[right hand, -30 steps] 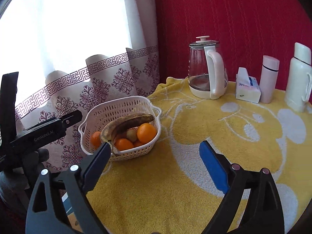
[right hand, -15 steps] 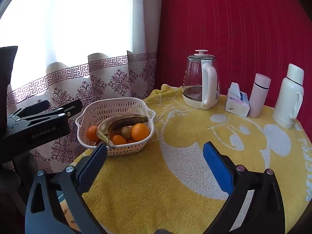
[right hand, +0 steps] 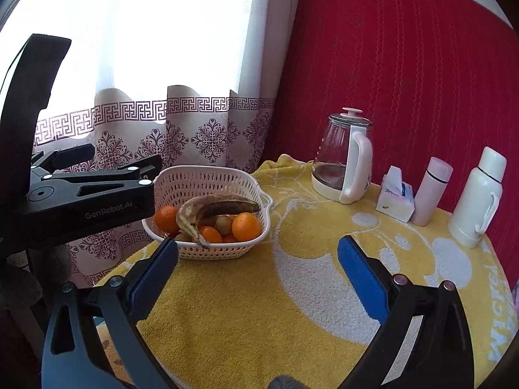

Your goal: Organize fruits

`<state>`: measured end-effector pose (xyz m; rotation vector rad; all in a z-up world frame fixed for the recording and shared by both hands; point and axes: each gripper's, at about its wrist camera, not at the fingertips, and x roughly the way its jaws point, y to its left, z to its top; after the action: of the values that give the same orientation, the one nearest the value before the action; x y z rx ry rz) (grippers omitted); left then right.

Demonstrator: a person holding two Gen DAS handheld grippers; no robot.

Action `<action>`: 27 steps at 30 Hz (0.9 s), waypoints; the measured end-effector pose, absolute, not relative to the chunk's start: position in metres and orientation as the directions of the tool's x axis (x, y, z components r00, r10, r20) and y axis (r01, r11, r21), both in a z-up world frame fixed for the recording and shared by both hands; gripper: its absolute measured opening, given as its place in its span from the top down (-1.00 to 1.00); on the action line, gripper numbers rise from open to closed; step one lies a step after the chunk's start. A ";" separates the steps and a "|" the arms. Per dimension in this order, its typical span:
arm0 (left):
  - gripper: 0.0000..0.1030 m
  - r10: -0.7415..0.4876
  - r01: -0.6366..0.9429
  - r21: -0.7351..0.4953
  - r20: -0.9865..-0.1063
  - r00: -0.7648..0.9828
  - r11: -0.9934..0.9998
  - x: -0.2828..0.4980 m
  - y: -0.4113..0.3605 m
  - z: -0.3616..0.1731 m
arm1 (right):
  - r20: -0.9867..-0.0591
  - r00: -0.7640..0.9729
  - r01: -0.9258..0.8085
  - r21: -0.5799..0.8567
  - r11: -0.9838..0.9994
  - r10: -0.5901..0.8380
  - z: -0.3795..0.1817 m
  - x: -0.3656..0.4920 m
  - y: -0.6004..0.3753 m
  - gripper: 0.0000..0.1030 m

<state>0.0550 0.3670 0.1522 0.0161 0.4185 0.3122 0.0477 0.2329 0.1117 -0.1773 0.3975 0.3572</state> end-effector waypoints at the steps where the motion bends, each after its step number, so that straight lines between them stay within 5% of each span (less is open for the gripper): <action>1: -0.95 0.302 -0.294 0.083 -0.395 0.868 0.952 0.054 0.366 0.152 | -0.407 0.861 -0.376 -0.100 0.921 0.307 0.112 0.047 0.234 -0.90; 27: -0.95 0.349 -0.326 0.129 -0.426 0.835 0.937 0.047 0.375 0.124 | -0.452 0.855 -0.373 -0.201 0.906 0.252 0.101 0.045 0.261 -0.90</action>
<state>0.0475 0.3748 0.1239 0.0519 0.4608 0.3573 0.0451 0.2611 0.1011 -0.2892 0.4328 0.3336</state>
